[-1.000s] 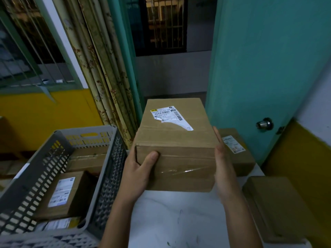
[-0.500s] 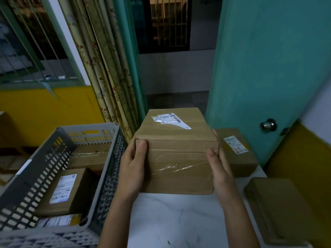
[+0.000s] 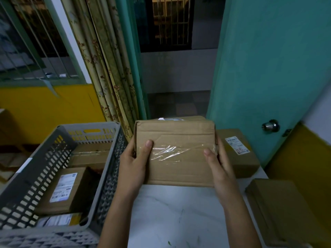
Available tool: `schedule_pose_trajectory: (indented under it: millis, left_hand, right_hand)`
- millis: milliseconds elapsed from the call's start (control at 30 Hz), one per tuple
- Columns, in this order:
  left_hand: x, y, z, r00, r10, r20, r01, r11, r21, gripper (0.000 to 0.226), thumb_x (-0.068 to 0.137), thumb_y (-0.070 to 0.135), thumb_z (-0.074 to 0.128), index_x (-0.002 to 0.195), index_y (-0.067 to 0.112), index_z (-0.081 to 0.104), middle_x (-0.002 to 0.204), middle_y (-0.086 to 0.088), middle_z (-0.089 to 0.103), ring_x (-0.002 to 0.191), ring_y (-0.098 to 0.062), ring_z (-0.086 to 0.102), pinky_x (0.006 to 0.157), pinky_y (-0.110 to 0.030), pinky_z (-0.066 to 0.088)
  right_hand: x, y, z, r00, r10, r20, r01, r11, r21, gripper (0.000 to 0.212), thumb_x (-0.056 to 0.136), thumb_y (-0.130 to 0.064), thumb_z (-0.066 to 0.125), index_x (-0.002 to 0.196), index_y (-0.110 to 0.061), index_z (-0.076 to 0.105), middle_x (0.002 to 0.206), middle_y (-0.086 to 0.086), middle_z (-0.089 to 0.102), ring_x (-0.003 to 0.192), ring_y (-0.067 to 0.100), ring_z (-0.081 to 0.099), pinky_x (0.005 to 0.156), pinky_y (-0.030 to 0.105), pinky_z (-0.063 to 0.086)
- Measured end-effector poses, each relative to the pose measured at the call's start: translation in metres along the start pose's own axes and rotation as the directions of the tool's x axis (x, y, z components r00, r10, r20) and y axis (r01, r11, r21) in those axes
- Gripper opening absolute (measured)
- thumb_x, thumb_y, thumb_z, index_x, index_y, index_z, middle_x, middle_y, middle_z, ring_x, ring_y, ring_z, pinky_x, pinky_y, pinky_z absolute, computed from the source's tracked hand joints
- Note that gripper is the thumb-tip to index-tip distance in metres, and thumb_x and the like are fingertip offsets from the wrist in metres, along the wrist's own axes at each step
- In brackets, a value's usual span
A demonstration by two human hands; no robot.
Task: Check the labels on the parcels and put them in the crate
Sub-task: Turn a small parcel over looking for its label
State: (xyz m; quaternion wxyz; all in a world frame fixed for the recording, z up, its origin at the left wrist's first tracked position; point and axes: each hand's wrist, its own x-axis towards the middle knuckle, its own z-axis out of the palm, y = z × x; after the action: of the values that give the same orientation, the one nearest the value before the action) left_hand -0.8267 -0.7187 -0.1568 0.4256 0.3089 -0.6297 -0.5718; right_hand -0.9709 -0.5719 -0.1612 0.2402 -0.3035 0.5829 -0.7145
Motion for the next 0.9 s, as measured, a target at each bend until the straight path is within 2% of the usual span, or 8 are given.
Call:
schedule_pose_trajectory:
  millis: [100,267,367,467,567,667,800,900]
  left_hand:
    - [0.002,-0.003,0.000,0.999,-0.028,0.022,0.028,1.000,0.005,0.055,0.093,0.058,0.055,0.145,0.038,0.054,0.124,0.023,0.069,0.115,0.003,0.063,0.096,-0.026,0.050]
    - [0.002,-0.009,-0.009,0.989,-0.118,0.088,0.126,0.988,-0.091,0.067,0.087,0.069,0.058,0.148,0.047,0.046,0.148,0.017,0.055,0.139,-0.008,0.049,0.121,-0.048,0.033]
    - [-0.003,-0.011,-0.011,0.979,-0.082,0.189,0.119,0.974,-0.191,0.088,0.075,0.066,0.072,0.153,0.038,0.042,0.151,0.009,0.054,0.138,-0.014,0.052,0.112,-0.042,0.044]
    - [-0.003,-0.010,-0.008,0.976,-0.038,0.214,0.089,0.967,-0.237,0.063,0.084,0.041,0.066,0.143,0.045,0.045,0.140,0.020,0.061,0.131,-0.007,0.058,0.098,-0.025,0.052]
    - [-0.002,-0.006,-0.001,0.990,-0.025,0.136,0.058,0.967,-0.246,0.054,0.086,0.032,0.058,0.138,0.046,0.051,0.138,0.018,0.063,0.128,-0.009,0.060,0.100,-0.029,0.048]
    - [-0.001,-0.003,0.003,0.997,-0.078,0.018,0.079,0.951,-0.300,0.050,0.079,0.032,0.065,0.128,0.041,0.062,0.123,0.013,0.071,0.112,-0.013,0.067,0.087,-0.028,0.051]
    - [0.003,0.001,0.001,0.992,-0.121,-0.035,0.106,0.950,-0.293,0.033,0.075,0.033,0.069,0.107,0.025,0.064,0.111,-0.001,0.066,0.103,-0.027,0.059,0.072,-0.033,0.053]
    - [0.000,0.003,-0.008,0.985,-0.125,0.123,0.151,0.959,-0.238,0.056,0.074,0.049,0.070,0.125,0.029,0.061,0.125,0.006,0.062,0.111,-0.023,0.061,0.069,-0.027,0.058]
  right_hand:
    - [0.001,0.002,0.002,0.999,0.019,-0.043,-0.017,0.998,0.064,0.040,0.089,-0.045,0.057,0.125,-0.061,0.050,0.120,-0.035,0.066,0.115,-0.009,0.061,0.087,0.016,0.055]
    - [0.001,0.003,0.003,0.994,0.051,-0.097,-0.040,0.993,0.115,0.029,0.093,-0.055,0.059,0.117,-0.071,0.055,0.123,-0.025,0.068,0.116,0.004,0.065,0.097,0.037,0.054]
    - [0.003,-0.001,0.004,0.984,0.105,-0.143,-0.080,0.981,0.175,0.028,0.083,-0.073,0.059,0.110,-0.075,0.056,0.131,-0.018,0.066,0.124,0.013,0.062,0.106,0.051,0.049]
    - [0.007,-0.001,0.003,0.982,0.117,-0.151,-0.083,0.974,0.211,0.044,0.077,-0.073,0.058,0.121,-0.069,0.057,0.139,-0.013,0.063,0.129,0.016,0.059,0.109,0.056,0.046]
    - [0.007,0.000,0.003,0.989,0.099,-0.106,-0.080,0.983,0.165,0.062,0.077,-0.076,0.055,0.137,-0.061,0.049,0.140,-0.014,0.061,0.128,0.014,0.059,0.110,0.056,0.045]
    - [0.007,0.005,-0.004,0.996,0.088,-0.003,-0.087,0.989,0.116,0.078,0.073,-0.088,0.055,0.144,-0.058,0.041,0.146,-0.013,0.055,0.133,0.013,0.055,0.112,0.056,0.043]
    - [0.003,0.010,-0.012,0.991,0.045,0.123,-0.043,0.999,-0.019,0.082,0.069,-0.085,0.064,0.143,-0.066,0.032,0.148,-0.027,0.048,0.137,0.002,0.047,0.114,0.038,0.041]
    - [0.002,0.008,-0.013,0.997,0.060,0.043,-0.060,0.998,0.001,0.053,0.083,-0.061,0.067,0.128,-0.068,0.040,0.129,-0.032,0.060,0.118,-0.008,0.058,0.097,0.024,0.046]
